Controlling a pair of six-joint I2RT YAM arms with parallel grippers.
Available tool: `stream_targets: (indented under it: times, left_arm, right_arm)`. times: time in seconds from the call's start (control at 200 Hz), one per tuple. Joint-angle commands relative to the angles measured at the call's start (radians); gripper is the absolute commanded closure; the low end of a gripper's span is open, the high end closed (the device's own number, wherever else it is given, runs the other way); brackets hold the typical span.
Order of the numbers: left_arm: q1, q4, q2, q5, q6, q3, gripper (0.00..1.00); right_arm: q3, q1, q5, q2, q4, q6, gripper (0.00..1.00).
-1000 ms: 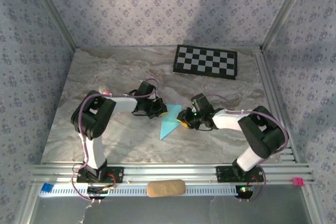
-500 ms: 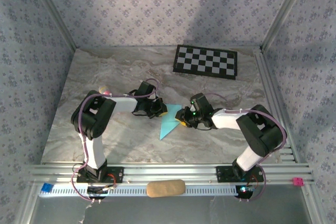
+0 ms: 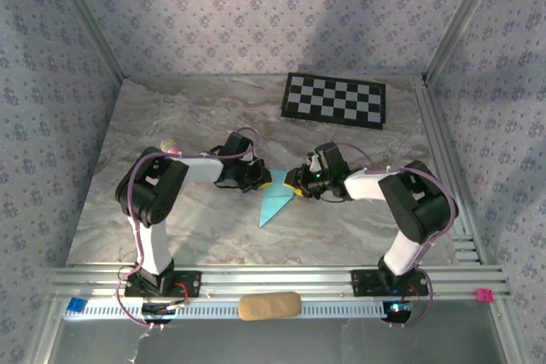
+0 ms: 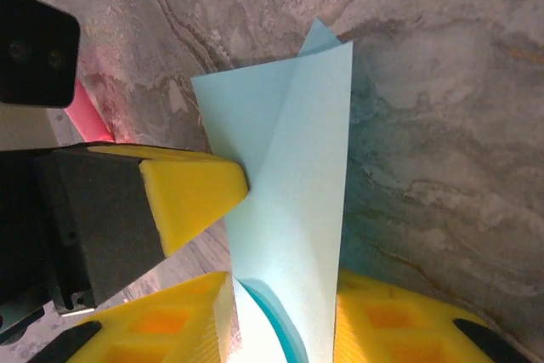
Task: Fold a paper plane with a square sheet of paper (pick it up from the middle)
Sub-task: Fold the wing for the fifth time at the center of the table.
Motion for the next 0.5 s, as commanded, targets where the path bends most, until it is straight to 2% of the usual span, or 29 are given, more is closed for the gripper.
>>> stream_targets:
  times: [0.0,0.37,0.495]
  left_arm:
    - [-0.004,-0.02,-0.015,0.013,0.021,0.01,0.92]
    - [-0.002,-0.014,-0.022,0.032,0.018,0.017,0.91]
    - [-0.003,-0.016,-0.036,0.029,0.018,0.018,0.9]
  right_arm:
    - [0.038,-0.014,-0.066,0.031,0.009,-0.038,0.66]
    - [0.064,-0.036,-0.09,0.092,0.005,-0.062,0.72]
    - [0.069,-0.041,-0.089,0.099,-0.009,-0.075,0.82]
